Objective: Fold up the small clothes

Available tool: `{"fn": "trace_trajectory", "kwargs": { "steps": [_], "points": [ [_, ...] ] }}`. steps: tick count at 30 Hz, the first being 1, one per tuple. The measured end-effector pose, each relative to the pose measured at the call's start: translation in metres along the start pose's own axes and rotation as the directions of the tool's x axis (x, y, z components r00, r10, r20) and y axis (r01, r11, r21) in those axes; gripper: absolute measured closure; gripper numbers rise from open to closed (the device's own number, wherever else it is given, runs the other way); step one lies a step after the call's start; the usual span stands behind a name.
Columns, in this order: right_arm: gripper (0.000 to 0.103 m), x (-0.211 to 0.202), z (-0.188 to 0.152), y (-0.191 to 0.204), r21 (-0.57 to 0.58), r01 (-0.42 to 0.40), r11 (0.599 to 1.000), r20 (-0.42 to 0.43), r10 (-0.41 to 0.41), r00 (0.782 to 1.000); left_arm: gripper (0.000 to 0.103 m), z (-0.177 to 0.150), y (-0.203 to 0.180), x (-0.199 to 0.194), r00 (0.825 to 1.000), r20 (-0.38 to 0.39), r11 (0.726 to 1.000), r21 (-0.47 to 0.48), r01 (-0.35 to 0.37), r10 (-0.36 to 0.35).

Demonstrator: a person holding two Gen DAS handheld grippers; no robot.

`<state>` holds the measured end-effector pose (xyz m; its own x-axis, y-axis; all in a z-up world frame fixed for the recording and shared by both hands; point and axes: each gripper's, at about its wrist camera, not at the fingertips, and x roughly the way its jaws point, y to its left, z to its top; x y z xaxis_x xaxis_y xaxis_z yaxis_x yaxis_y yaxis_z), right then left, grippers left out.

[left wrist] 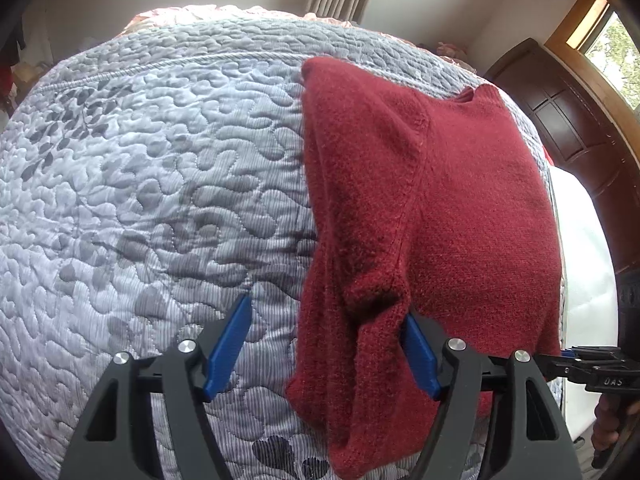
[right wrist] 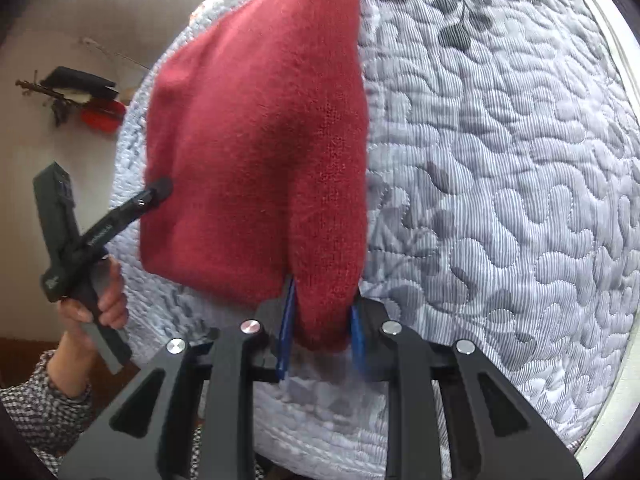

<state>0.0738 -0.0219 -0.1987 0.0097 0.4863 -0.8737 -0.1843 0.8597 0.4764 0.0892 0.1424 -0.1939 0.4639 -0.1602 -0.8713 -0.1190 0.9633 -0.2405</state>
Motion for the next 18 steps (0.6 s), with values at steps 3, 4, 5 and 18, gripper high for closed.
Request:
{"fn": "trace_trajectory", "kwargs": {
  "steps": [3, 4, 5, 18],
  "points": [
    [0.08, 0.009, -0.006, -0.009, 0.042, -0.011, 0.999, 0.002, 0.011, 1.0, 0.025, -0.003, 0.0, 0.006, 1.0, 0.0, 1.0, 0.013, -0.012, 0.012],
    [0.079, 0.01, -0.007, -0.011, 0.046, -0.009, 0.999, 0.008, 0.009, 1.0, 0.023, -0.003, 0.0, 0.007, 1.0, 0.001, 1.0, 0.022, -0.017, 0.017],
    [0.079, 0.01, -0.01, -0.014, 0.048, -0.005, 0.999, 0.011, 0.004, 1.0, 0.023, -0.003, 0.0, 0.008, 1.0, 0.001, 0.999, 0.028, -0.022, 0.022],
    [0.055, -0.023, -0.019, 0.02, 0.032, 0.164, 0.986, 0.114, -0.167, 0.979, 0.021, -0.007, -0.02, -0.024, 0.994, -0.017, 0.994, 0.027, -0.105, 0.105]
  ]
}}
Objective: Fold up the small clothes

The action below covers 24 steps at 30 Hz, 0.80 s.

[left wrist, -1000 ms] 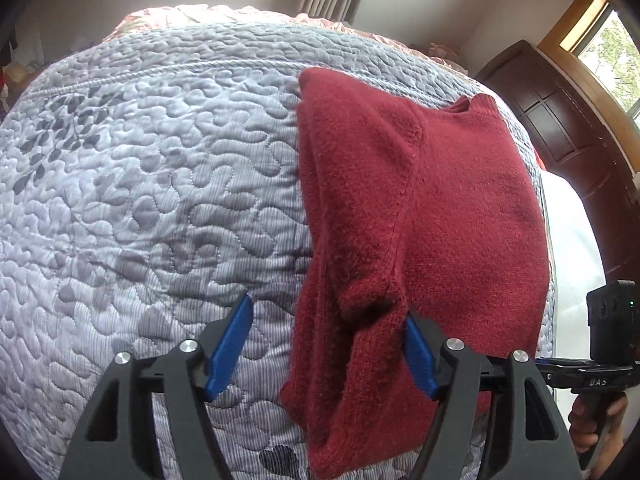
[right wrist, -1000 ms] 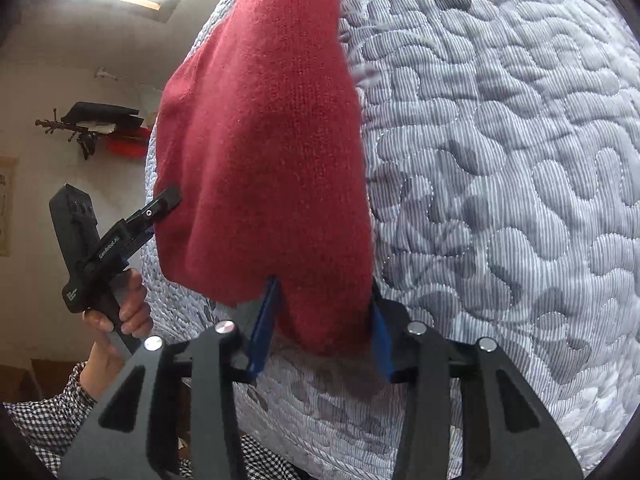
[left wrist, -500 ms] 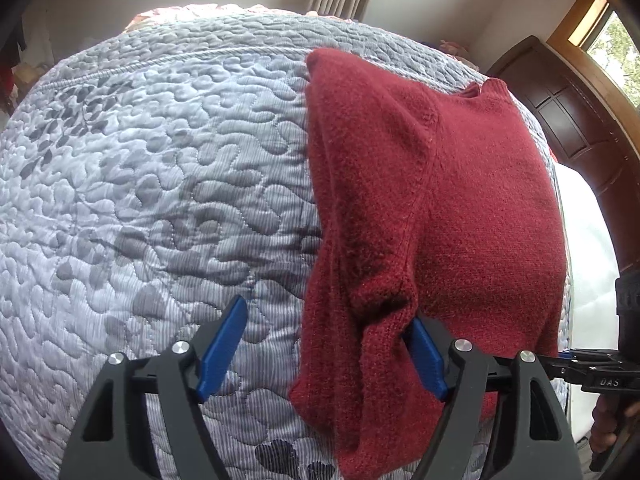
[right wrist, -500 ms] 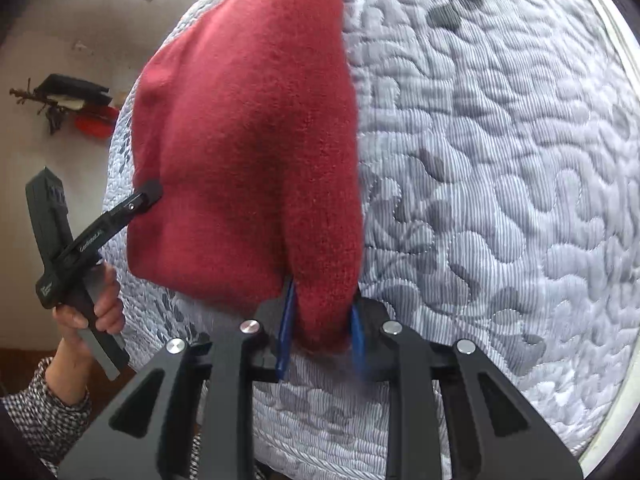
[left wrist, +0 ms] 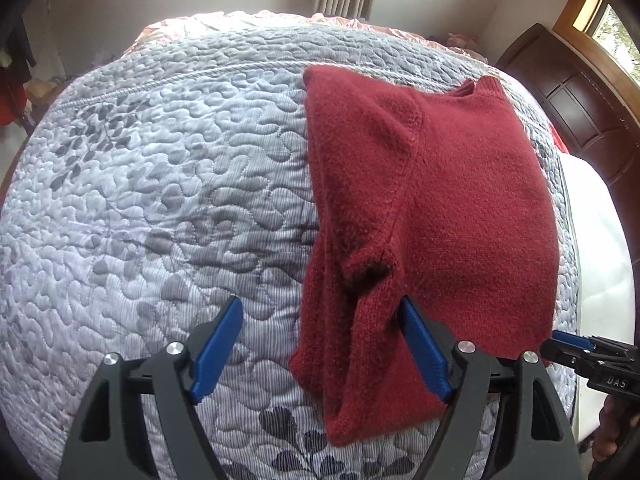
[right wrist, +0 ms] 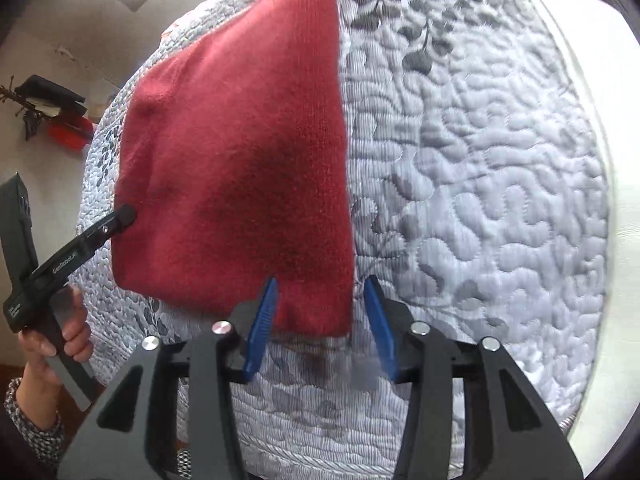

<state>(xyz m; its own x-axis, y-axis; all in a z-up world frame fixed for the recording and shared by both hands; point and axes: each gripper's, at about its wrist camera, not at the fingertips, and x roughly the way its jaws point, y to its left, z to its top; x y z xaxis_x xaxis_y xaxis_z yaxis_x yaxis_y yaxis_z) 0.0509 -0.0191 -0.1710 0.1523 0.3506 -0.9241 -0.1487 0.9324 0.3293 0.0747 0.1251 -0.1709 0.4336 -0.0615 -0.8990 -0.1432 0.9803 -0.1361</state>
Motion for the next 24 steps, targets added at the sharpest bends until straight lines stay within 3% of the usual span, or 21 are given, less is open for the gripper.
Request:
{"fn": "trace_trajectory", "kwargs": {
  "steps": [6, 10, 18, 24],
  "points": [
    [0.031, -0.039, -0.011, 0.011, -0.049, 0.12, 0.992, 0.079, -0.116, 0.99, 0.011, -0.013, 0.003, -0.038, 0.998, 0.007, 0.997, -0.063, -0.054, 0.055],
    [0.019, -0.058, -0.018, 0.017, -0.065, 0.141, 0.988, 0.105, -0.133, 0.985, 0.011, -0.019, 0.001, -0.059, 0.996, 0.008, 0.994, -0.065, -0.092, 0.093],
    [0.012, -0.085, -0.036, 0.037, -0.093, 0.159, 0.983, 0.148, -0.144, 0.978, 0.009, -0.034, -0.022, -0.095, 0.989, 0.044, 0.99, 0.016, -0.14, 0.139],
    [0.011, -0.098, -0.043, 0.043, -0.083, 0.155, 0.984, 0.152, -0.141, 0.978, 0.006, -0.042, -0.03, -0.115, 0.987, 0.054, 0.988, 0.01, -0.154, 0.153]
  ]
}}
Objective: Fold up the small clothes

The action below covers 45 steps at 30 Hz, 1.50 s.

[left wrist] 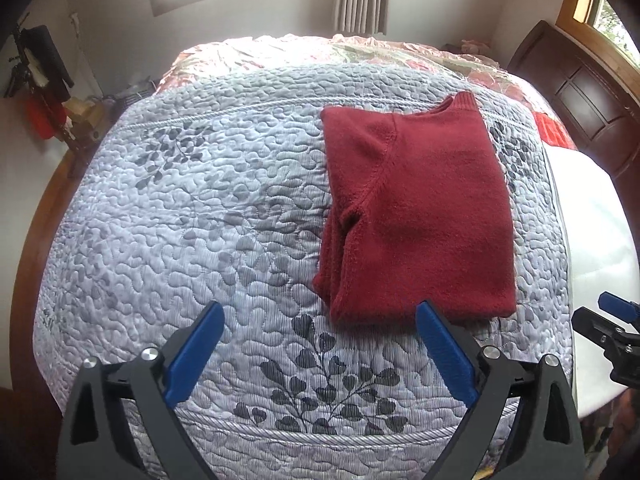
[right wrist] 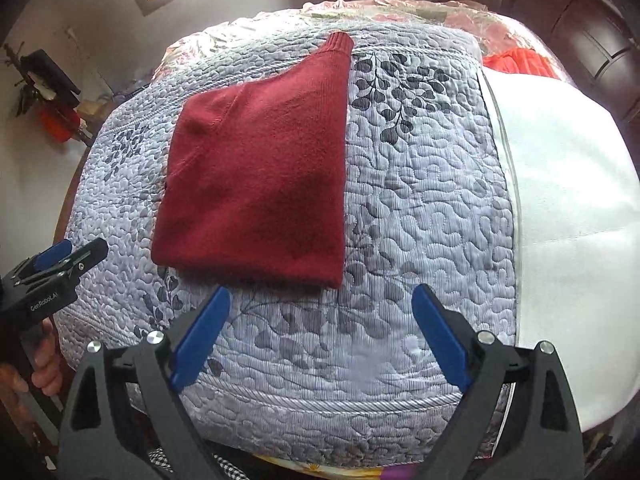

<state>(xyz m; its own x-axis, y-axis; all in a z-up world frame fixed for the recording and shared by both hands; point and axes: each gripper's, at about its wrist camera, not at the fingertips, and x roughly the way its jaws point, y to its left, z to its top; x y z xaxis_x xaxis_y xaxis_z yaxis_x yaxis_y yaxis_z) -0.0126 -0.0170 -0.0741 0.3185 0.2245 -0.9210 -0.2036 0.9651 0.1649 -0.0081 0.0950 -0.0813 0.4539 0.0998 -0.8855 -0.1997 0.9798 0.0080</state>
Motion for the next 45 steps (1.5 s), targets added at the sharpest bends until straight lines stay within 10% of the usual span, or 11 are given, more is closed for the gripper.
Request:
{"fn": "trace_trajectory", "kwargs": {
  "steps": [45],
  "points": [
    [0.008, -0.025, -0.019, 0.029, -0.049, 0.03, 0.998, 0.024, -0.029, 0.999, 0.006, -0.024, -0.004, -0.042, 0.999, 0.018, 0.999, 0.024, -0.034, 0.034]
  ]
}}
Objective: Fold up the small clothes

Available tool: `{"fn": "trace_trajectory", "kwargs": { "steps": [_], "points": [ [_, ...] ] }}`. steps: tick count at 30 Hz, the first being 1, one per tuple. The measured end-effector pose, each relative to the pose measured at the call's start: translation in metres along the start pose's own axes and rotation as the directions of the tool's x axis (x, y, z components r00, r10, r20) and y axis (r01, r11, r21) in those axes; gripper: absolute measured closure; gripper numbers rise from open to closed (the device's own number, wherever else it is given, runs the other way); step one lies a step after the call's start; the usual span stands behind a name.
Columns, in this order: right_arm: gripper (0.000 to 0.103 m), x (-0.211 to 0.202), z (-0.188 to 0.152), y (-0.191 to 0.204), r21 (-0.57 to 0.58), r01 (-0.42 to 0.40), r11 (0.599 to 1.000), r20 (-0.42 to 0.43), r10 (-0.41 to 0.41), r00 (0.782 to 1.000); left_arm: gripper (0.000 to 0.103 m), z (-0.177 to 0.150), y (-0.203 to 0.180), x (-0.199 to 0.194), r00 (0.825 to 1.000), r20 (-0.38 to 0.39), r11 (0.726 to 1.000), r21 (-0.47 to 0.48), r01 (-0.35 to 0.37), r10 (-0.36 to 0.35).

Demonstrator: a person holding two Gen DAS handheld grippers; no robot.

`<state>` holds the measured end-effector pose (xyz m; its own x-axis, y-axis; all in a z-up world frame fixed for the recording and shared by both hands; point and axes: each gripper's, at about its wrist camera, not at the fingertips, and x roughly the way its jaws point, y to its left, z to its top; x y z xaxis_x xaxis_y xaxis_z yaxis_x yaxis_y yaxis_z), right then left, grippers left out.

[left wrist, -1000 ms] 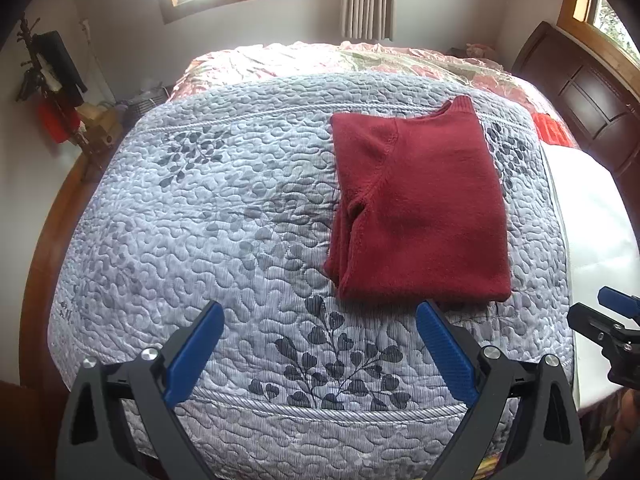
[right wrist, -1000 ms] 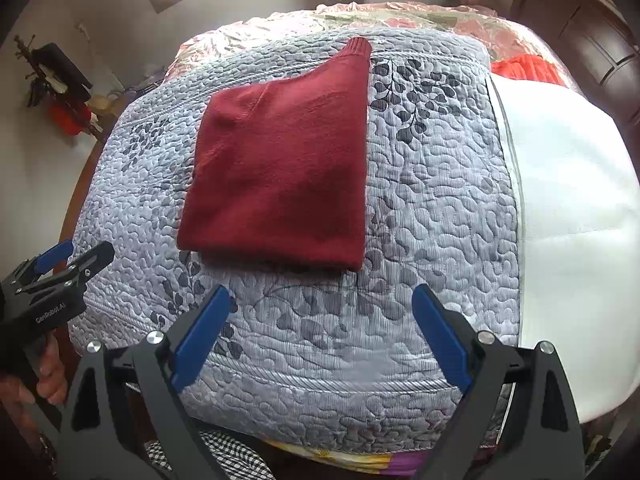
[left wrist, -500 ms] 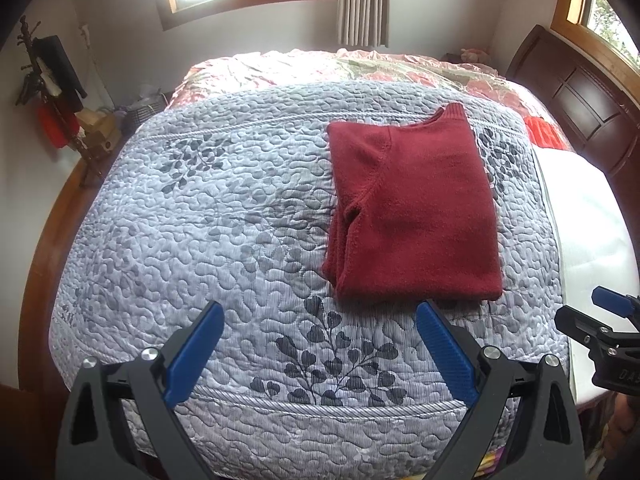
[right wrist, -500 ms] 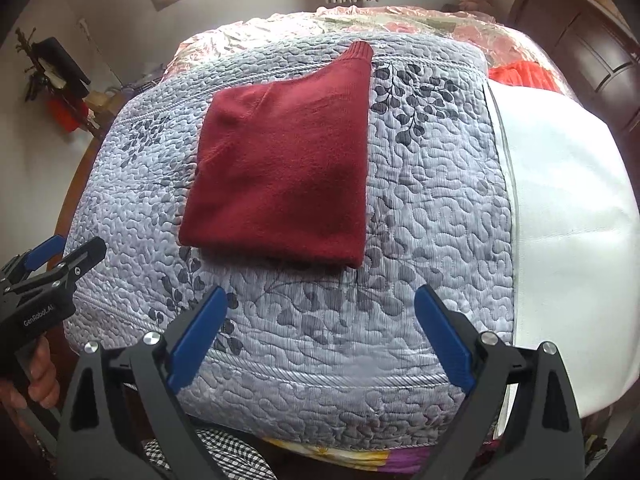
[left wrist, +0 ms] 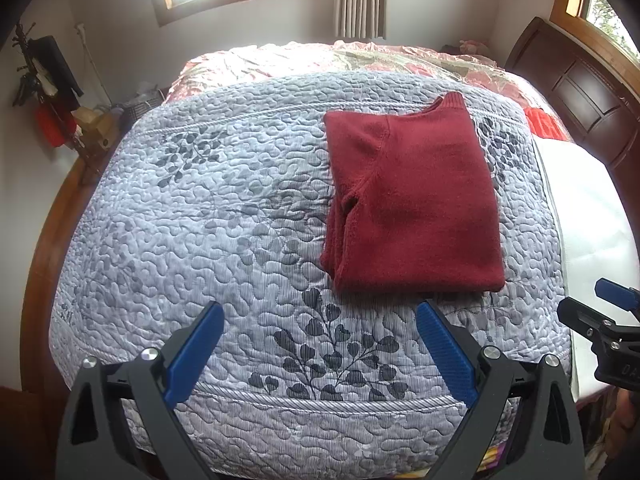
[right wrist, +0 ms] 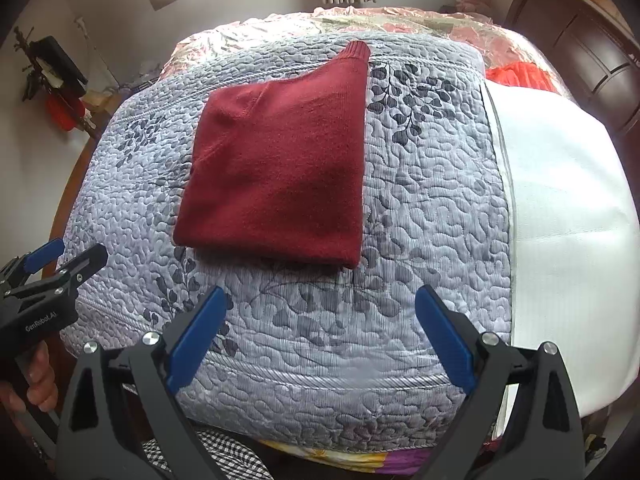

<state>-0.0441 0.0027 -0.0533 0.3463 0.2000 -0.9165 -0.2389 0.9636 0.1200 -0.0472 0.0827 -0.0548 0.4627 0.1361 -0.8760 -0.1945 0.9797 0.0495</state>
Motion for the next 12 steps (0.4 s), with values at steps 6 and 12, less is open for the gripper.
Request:
{"fn": "trace_trajectory", "kwargs": {
  "steps": [6, 12],
  "points": [
    [0.007, 0.0028, 0.0024, 0.0025, -0.004, 0.014, 1.0, -0.008, -0.014, 1.0, 0.006, 0.0004, 0.001, 0.0018, 1.0, -0.001, 1.0, 0.001, -0.004, 0.004],
    [0.007, 0.0064, 0.0027, 0.0038, -0.011, 0.024, 1.0, -0.029, -0.024, 0.999, 0.006, 0.001, 0.0012, 0.0021, 1.0, 0.0, 1.0, 0.002, -0.008, 0.008]
  ]
}}
